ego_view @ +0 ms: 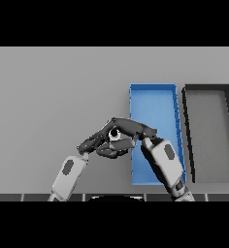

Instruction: Pick up the blue pipe and place it into the blue bin.

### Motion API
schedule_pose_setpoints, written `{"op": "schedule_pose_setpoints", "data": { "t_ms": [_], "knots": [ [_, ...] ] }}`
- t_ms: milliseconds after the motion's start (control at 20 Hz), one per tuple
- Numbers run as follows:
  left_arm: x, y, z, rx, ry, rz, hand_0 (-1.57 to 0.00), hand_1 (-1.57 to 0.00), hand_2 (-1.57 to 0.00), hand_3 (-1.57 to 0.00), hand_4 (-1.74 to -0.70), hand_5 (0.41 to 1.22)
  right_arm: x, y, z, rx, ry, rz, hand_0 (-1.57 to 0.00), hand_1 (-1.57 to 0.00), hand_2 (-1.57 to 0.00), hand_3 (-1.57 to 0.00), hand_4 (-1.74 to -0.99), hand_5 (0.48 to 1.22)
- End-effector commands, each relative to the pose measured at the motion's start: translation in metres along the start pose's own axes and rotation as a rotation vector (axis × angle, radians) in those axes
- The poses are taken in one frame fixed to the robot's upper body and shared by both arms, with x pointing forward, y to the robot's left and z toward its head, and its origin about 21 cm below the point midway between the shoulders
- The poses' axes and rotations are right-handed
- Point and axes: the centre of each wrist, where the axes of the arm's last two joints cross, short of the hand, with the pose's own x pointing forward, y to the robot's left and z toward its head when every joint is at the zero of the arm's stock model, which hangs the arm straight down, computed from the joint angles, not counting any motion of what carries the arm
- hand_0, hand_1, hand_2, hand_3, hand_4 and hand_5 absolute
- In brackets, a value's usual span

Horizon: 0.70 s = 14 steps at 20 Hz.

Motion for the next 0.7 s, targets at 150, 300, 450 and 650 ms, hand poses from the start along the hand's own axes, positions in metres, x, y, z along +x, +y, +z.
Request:
{"op": "schedule_pose_setpoints", "data": {
  "t_ms": [150, 300, 450, 650],
  "knots": [
    [-0.004, -0.002, -0.002, 0.006, 0.047, -0.013, -0.01, -0.01, -0.01, -0.01, -0.97, 0.501, 0.020, -0.012, -0.004, -0.007, -0.039, -0.063, -1.57, -1.57, -1.57, -1.57, -1.495, 1.221],
    [-0.002, -0.003, -0.003, 0.007, 0.046, -0.014, -0.01, -0.01, -0.01, 0.00, -0.97, 0.485, 0.048, -0.032, -0.001, -0.041, -0.075, -0.130, -1.57, -1.57, -1.57, -1.57, -1.494, 1.221],
    [-0.004, -0.004, 0.001, -0.003, 0.048, -0.012, 0.00, 0.00, 0.00, 0.00, -0.96, 0.475, 0.083, -0.054, -0.013, -0.071, -0.134, -0.171, -1.57, -1.57, -1.57, -1.57, -1.496, 1.221],
    [-0.004, -0.002, 0.006, -0.004, 0.034, -0.033, 0.00, 0.00, 0.00, 0.00, -0.95, 0.468, 0.108, -0.097, -0.012, -0.255, -0.181, -0.144, -1.57, -1.57, -1.57, -1.57, -1.498, 1.221]
  ]
}}
